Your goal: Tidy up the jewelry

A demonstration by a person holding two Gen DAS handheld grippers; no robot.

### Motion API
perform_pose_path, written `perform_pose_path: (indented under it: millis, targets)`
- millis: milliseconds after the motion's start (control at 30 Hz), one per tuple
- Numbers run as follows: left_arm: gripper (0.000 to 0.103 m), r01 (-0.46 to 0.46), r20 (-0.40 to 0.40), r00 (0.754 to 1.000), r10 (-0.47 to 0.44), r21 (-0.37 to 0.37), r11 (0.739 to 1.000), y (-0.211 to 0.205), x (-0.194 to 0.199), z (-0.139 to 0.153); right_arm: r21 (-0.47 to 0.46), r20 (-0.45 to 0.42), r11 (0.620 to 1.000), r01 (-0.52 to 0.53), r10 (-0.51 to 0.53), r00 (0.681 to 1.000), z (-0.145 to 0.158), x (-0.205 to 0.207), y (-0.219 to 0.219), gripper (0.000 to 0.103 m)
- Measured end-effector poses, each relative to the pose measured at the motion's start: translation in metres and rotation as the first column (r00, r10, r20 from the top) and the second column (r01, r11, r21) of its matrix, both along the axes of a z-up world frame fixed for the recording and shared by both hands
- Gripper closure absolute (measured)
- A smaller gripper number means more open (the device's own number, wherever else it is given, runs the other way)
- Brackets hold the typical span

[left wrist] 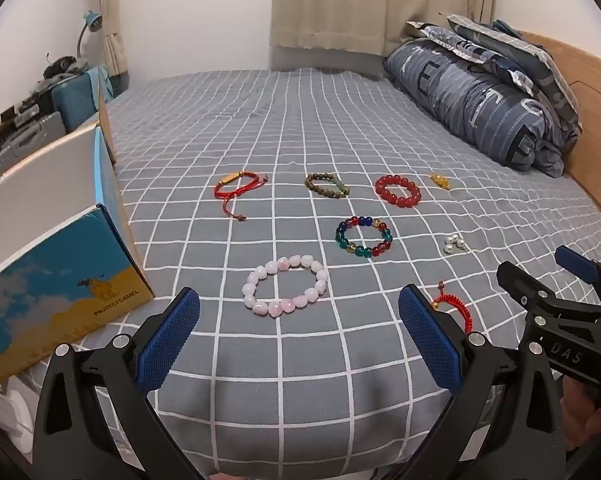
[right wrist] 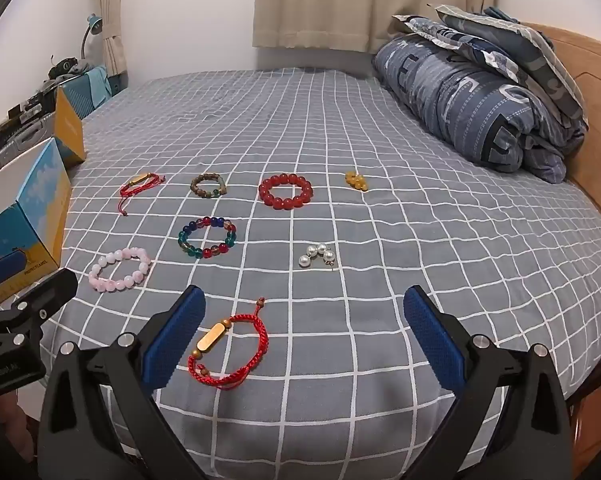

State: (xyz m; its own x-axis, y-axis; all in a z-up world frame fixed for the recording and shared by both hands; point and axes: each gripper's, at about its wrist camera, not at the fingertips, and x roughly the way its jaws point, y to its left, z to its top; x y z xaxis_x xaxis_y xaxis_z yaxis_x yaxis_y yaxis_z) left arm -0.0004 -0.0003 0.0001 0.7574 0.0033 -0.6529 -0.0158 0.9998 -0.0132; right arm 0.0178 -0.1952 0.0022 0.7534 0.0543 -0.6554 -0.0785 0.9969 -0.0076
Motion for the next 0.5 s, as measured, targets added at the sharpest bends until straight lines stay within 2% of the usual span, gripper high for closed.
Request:
perform_pose_path:
  millis: [300,500]
  targets:
    - [0.006,0.010,-0.028,1.000,-0.010,-0.012,1.000,-0.0036,0.0027,-0.0056,0.000,-0.004,1.000,0.027,-0.027,1.000,-0.0025,0.0031,-0.0069,0.008]
    - [0.006,-0.002,-0.009,1.000,0.002,-0.010,1.000,-0.0038,0.0093,-0.0029,0.007,-0.002,1.000,0.027,-0.027,1.000,-0.0022,0.0034,-0.0058,0.008]
